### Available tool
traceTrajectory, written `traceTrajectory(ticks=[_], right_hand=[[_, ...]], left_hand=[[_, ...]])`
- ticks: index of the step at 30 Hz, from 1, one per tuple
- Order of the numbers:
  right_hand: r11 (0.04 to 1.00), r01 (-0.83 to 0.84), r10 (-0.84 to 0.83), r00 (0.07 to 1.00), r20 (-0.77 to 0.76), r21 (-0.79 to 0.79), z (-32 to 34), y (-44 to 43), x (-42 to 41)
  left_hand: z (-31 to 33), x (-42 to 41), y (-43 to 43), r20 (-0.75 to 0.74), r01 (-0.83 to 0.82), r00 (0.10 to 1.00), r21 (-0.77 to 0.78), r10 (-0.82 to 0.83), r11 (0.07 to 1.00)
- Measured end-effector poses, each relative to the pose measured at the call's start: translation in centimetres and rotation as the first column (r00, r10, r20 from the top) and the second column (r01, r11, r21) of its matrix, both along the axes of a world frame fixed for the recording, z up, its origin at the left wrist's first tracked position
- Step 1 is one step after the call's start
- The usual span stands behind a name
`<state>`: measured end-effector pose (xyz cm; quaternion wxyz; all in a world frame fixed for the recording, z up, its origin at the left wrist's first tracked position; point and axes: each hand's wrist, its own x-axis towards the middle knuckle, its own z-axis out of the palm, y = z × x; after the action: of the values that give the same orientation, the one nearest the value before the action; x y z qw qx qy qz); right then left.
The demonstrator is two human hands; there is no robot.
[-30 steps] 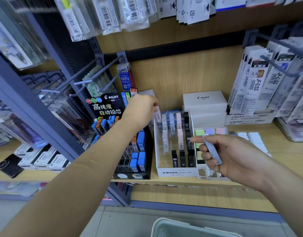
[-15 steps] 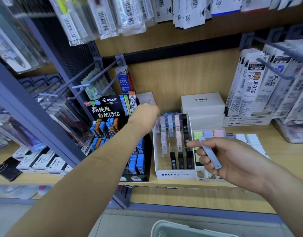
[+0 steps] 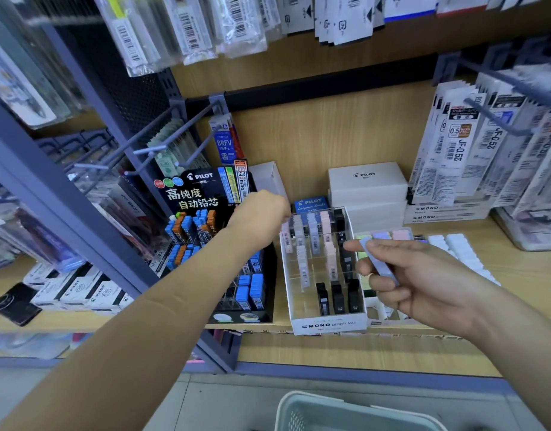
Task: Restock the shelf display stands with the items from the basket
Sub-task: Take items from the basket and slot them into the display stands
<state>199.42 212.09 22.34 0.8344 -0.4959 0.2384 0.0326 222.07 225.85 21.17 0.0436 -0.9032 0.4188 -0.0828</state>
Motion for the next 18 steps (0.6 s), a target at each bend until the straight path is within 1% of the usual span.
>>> traceTrajectory(ticks=[3, 6, 9, 12, 15, 16, 17, 18], right_hand=[[0.999, 0.011, -0.011, 1.000, 0.000, 0.030, 0.0, 0.5, 0.3], [0.999, 0.022, -0.023, 1.000, 0.017, 0.034, -0.1, 0.7, 0.4], [0.999, 0.051, -0.051, 0.999, 0.021, -0.016, -0.2, 0.8, 0.5], [0.994, 0.084, -0.083, 0.996, 0.018, -0.070, -0.2, 0.8, 0.6], [0.993, 0.110, -0.108, 0.993, 0.050, -0.033, -0.4, 0.7, 0.7], [0.992, 0.123, -0.122, 0.991, 0.060, -0.008, -0.4, 0.7, 0.8], [0.991, 0.132, -0.132, 0.989, 0.068, 0.009, -0.5, 0.7, 0.8], [0.991, 0.136, -0.137, 0.988, 0.074, 0.015, -0.4, 0.7, 0.8]], left_hand=[[-0.2, -0.2, 0.2, 0.035, 0.011, 0.999, -0.018, -0.010, 1.000], [0.3, -0.6, 0.0, -0.004, 0.013, 1.000, -0.074, -0.014, 0.997], [0.9, -0.8, -0.1, -0.045, 0.038, 0.998, -0.094, -0.042, 0.995], [1.3, -1.3, 0.1, -0.052, 0.040, 0.998, -0.078, -0.044, 0.996], [2.2, -2.3, 0.5, -0.031, 0.011, 0.999, -0.074, -0.013, 0.997], [2.7, -3.0, 0.5, -0.056, 0.020, 0.998, -0.138, -0.028, 0.990], [3.2, -3.9, 0.6, -0.120, 0.020, 0.991, -0.244, -0.051, 0.970], [3.9, -5.1, 0.7, -0.245, -0.012, 0.966, -0.362, -0.083, 0.932]])
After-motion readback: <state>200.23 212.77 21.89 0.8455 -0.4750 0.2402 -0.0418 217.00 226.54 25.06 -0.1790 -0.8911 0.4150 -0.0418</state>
